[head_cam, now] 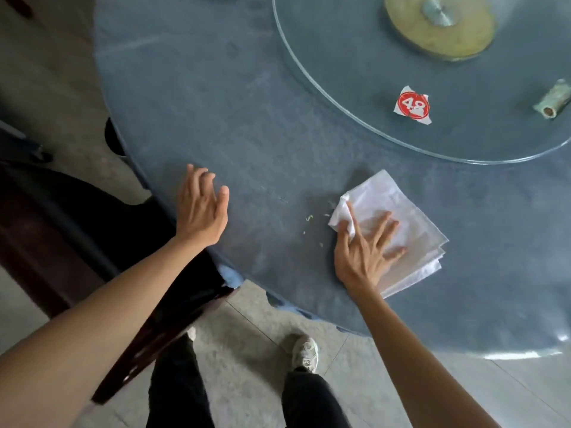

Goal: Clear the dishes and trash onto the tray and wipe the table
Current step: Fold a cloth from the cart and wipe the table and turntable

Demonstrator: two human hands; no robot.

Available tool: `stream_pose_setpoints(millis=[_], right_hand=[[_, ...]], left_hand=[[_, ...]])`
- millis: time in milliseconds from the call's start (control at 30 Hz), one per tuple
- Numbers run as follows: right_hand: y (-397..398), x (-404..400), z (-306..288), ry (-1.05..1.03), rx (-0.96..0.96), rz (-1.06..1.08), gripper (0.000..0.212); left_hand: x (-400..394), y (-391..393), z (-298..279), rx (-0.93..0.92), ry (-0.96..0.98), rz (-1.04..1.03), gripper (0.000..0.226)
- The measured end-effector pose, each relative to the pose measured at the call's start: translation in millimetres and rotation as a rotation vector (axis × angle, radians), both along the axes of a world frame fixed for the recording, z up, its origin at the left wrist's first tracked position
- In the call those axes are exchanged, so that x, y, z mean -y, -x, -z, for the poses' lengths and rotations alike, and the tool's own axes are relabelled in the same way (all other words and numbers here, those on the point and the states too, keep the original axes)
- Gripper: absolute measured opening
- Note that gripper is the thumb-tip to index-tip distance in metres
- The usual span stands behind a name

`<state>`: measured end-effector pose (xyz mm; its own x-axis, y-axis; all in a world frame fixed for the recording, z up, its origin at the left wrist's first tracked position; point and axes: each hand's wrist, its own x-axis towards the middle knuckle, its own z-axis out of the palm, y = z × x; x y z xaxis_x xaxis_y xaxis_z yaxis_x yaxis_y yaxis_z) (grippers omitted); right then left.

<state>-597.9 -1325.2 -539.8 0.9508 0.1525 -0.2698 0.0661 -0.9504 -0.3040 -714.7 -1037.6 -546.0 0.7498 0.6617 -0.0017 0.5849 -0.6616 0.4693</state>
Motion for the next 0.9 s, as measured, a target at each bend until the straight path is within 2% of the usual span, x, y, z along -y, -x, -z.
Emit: stream_pose_setpoints(millis=[167,300,400,500,567,600,667,733,800,900], right_hand=[[23.1,-139.6,5.5,-0.046,-0.002,0.064,0.047],[28.1,-242.4,-0.5,-0.097,-0.067,0.140,0.054],[27.4,-298.5,-21.0,-0.326,-0.159,0.184,0.061],[20.4,-285.8,-56.7,-0.683,-0.033,0.433,0.053],[22.1,-244.4,-75.7,-0.739,0.115,0.597,0.041],[26.4,-220.7,-82.1,-0.750,0.169,0.659,0.042],[35.5,-178.2,-87.4,-0.784,0.252,0.754,0.057],[44.2,-151.6,-84.3,-0.774,0.333,0.759,0.063],[51.8,-144.2,-71.9,-0.699,0.375,0.653,0.065],[61.9,-169.6,-39.5,-0.436,0.239,0.488,0.074]], left_hand=[[-68.6,-2.7,1.4,0.091,0.094,0.135,0.067],[-110.0,-6.4,3.8,0.082,0.130,0.267,0.067],[-138.6,-4.3,5.0,0.077,0.089,0.345,0.067],[-169.5,-3.6,3.7,0.027,0.056,0.383,0.075],[-186.2,-6.0,0.5,-0.034,0.038,0.382,0.077],[-192.9,-7.9,-0.8,-0.050,0.018,0.386,0.077],[-202.3,-13.9,-5.7,-0.065,-0.013,0.399,0.076],[-206.8,-19.4,-10.7,-0.065,-0.001,0.381,0.075],[-209.7,-24.2,-11.9,-0.039,0.008,0.369,0.073],[-218.0,-29.0,-11.2,-0.033,0.005,0.386,0.074]])
